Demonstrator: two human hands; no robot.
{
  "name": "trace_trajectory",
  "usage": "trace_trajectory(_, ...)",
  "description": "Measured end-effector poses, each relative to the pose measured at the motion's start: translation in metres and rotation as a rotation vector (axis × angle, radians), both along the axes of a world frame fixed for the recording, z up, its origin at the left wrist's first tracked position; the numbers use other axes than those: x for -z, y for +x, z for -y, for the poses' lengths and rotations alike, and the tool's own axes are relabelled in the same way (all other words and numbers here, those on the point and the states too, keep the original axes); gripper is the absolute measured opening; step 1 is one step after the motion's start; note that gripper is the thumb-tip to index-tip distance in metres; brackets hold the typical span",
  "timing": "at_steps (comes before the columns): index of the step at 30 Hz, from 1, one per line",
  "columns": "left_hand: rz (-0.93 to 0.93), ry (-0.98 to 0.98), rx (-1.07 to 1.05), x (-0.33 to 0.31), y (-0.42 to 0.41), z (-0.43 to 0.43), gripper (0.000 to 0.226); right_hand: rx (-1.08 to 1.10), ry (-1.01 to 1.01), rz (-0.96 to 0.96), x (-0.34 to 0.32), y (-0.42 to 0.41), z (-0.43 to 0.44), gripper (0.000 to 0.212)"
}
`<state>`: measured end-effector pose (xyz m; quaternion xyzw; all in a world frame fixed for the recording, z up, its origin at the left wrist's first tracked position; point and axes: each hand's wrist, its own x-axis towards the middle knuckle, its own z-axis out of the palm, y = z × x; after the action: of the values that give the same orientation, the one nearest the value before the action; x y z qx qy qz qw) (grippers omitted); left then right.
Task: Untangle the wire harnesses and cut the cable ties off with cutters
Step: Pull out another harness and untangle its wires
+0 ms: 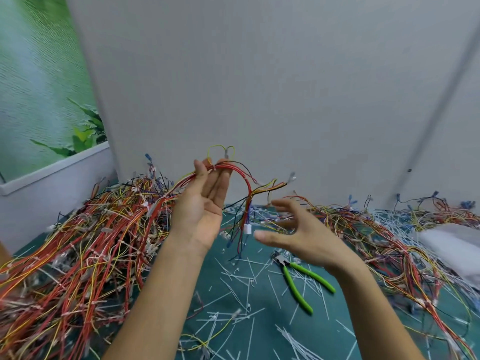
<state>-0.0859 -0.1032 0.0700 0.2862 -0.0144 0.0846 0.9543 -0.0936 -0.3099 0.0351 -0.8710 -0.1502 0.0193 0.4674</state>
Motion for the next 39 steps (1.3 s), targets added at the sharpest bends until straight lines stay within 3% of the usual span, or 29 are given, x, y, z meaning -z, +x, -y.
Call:
trace_trajectory(4, 0.035, -0.137, 0.038, -0.003, -0.002, 0.000, 0.044, -0.104, 0.057, -0.101, 0.004, -0.001, -0.006, 0.093)
trace_trajectory(10, 0.060, -0.248, 0.039, -0.006, -0.002, -0.010, 0.043, 0.002, 0.241, 0.004, 0.005, 0.008, 0.000, 0.021)
trace_trajectory(14, 0.051, -0.298, 0.001, -0.007, -0.001, -0.018, 0.041, 0.034, 0.338, 0.035, 0.001, 0.012, 0.010, 0.006)
trace_trajectory(22, 0.038, -0.334, -0.043, -0.006, 0.002, -0.028, 0.021, 0.028, 0.515, -0.049, -0.001, 0.014, 0.019, 0.030)
trace_trajectory(29, 0.047, -0.306, -0.031, -0.002, 0.006, -0.024, 0.024, 0.006, 0.607, -0.129, -0.002, 0.017, 0.019, 0.049)
trace_trajectory(34, 0.088, -0.274, -0.021, -0.003, 0.005, -0.020, 0.036, -0.027, 0.475, -0.028, -0.002, 0.011, 0.019, 0.047)
trace_trajectory(37, 0.133, -0.278, 0.023, -0.003, 0.002, -0.015, 0.035, -0.197, 0.446, -0.072, 0.004, 0.007, 0.009, 0.074)
trace_trajectory(39, 0.149, -0.278, 0.059, -0.004, -0.002, -0.009, 0.033, -0.200, 0.331, -0.061, 0.009, 0.004, -0.006, 0.088)
